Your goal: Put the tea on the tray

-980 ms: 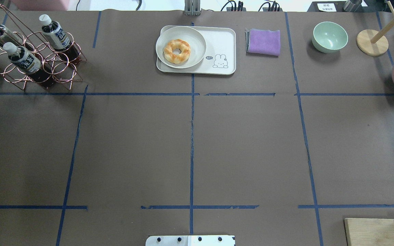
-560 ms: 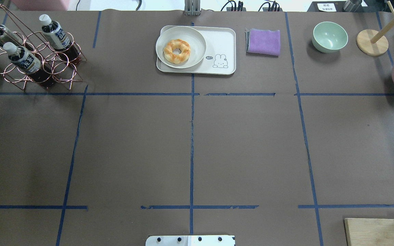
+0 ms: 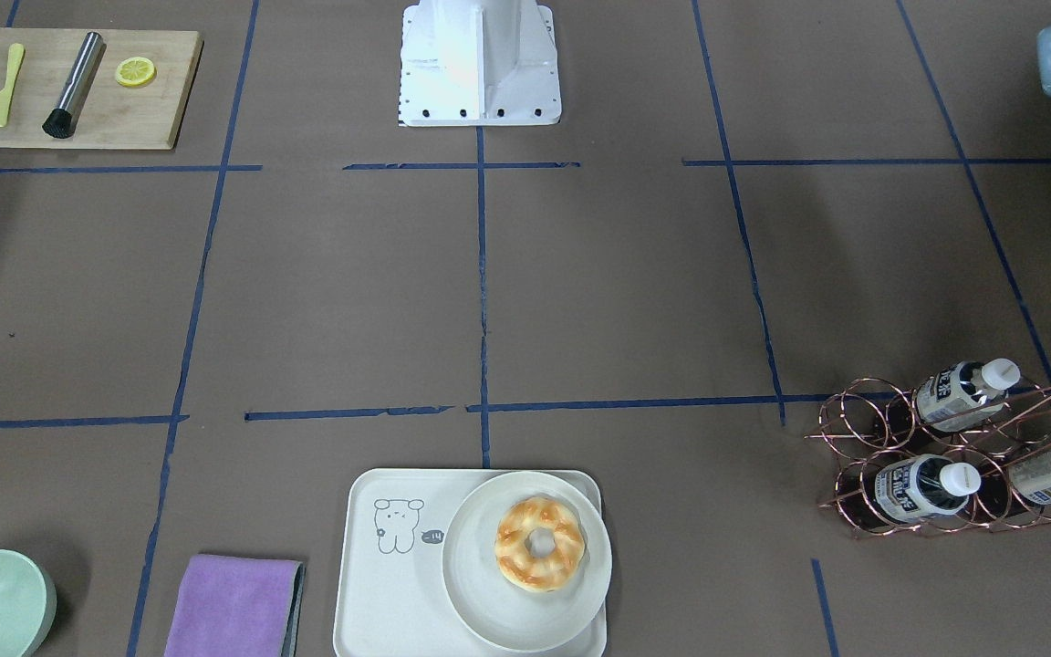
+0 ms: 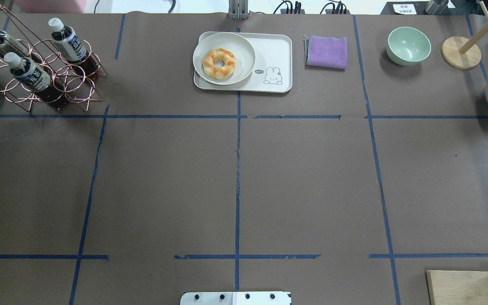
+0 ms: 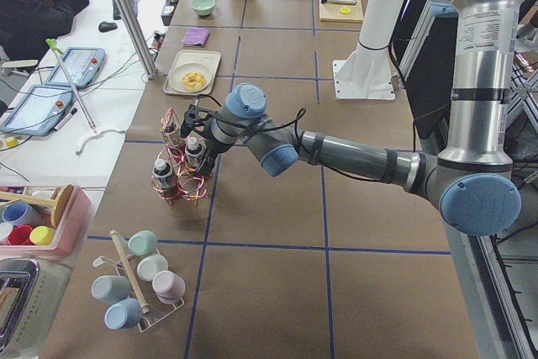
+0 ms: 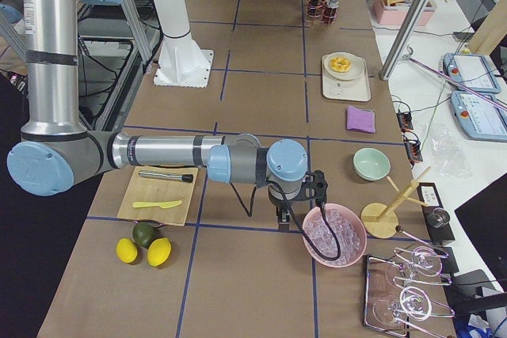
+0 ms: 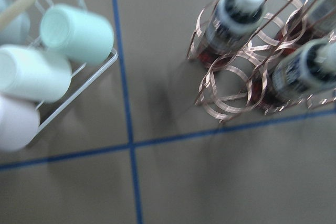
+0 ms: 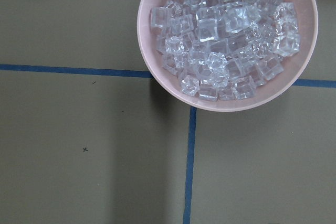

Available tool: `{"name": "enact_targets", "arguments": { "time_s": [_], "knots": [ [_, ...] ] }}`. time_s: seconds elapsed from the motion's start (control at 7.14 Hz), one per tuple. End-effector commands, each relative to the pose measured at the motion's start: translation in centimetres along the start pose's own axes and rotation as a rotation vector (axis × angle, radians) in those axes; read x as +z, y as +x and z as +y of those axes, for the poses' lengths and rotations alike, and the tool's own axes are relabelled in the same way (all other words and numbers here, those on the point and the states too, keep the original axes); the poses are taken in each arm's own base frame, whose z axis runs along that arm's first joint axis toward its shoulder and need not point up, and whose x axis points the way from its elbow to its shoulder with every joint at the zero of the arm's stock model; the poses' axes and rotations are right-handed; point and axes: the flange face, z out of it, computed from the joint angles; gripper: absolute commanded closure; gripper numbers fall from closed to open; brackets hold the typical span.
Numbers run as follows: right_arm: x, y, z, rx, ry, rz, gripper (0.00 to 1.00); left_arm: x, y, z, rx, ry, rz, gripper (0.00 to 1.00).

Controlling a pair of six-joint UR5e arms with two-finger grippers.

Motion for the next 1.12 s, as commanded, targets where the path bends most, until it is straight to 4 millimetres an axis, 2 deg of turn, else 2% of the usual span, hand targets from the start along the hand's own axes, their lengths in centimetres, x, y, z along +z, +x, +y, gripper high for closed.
{"name": "enact_targets", "arguments": {
  "time_s": [0.0,0.28,0.56,0.7,0.98],
  "knots": [
    [-0.4,-0.5,-0.2,-0.006,0.01,-0.013,0.0,1.7,3.4,1.0,-0.03,0.102,-0.009,0.0],
    [0.0,0.0,0.1,0.003,0.001,-0.013,0.0,4.6,7.3,3.5,0.006,0.156,-0.059,0.0],
    [0.3,0.2,0.3,0.009,-0.004,-0.015,0.0,5.7,7.1,4.1,0.013,0.16,-0.068,0.05],
    [0.3,0.2,0.3,0.01,-0.005,-0.015,0.0,5.8,7.5,3.8,0.015,0.174,-0.07,0.05],
    [0.4,0.4,0.4,0.012,-0.007,-0.015,0.0,7.6,8.5,3.0,0.022,0.211,-0.097,0.06]
  ]
}}
